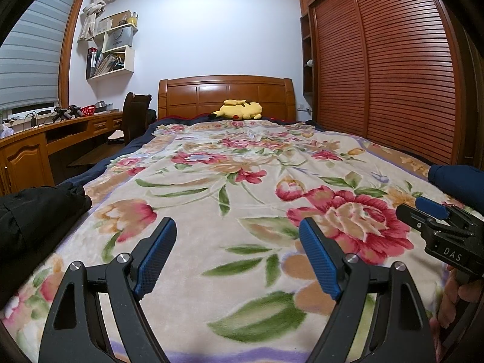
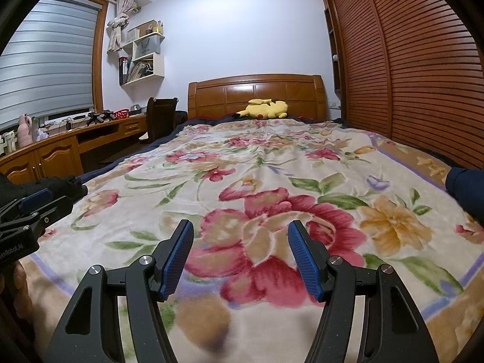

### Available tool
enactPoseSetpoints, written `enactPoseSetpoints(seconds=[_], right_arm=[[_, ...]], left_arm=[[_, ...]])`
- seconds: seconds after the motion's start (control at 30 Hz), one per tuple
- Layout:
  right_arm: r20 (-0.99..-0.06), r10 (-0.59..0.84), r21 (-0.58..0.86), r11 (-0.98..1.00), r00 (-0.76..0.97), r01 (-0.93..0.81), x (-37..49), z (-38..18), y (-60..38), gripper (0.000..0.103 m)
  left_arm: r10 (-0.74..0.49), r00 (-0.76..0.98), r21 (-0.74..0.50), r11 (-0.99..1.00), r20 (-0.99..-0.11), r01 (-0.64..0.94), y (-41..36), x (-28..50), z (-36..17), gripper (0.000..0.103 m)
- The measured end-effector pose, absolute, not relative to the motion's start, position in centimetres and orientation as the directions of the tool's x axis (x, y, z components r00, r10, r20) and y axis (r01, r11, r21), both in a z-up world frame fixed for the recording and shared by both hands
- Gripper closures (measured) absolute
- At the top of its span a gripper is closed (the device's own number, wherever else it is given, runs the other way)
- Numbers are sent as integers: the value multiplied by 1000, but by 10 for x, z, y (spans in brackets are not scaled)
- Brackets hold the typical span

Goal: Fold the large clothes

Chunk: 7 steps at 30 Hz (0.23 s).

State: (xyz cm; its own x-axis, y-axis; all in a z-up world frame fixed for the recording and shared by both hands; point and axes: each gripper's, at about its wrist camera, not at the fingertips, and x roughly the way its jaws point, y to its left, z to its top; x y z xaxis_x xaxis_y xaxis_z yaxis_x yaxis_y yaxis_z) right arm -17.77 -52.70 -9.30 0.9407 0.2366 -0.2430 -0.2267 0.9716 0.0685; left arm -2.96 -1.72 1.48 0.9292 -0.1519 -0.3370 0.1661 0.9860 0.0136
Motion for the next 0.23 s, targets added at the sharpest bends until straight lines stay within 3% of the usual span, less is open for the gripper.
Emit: enactPoseSetpoints(seconds=[0.23], right_arm=[[-242, 237, 69, 972, 941, -227, -178, -93, -527, 36]], left_arm=[[-151, 930, 13, 986, -336, 165, -17, -30, 14, 19]])
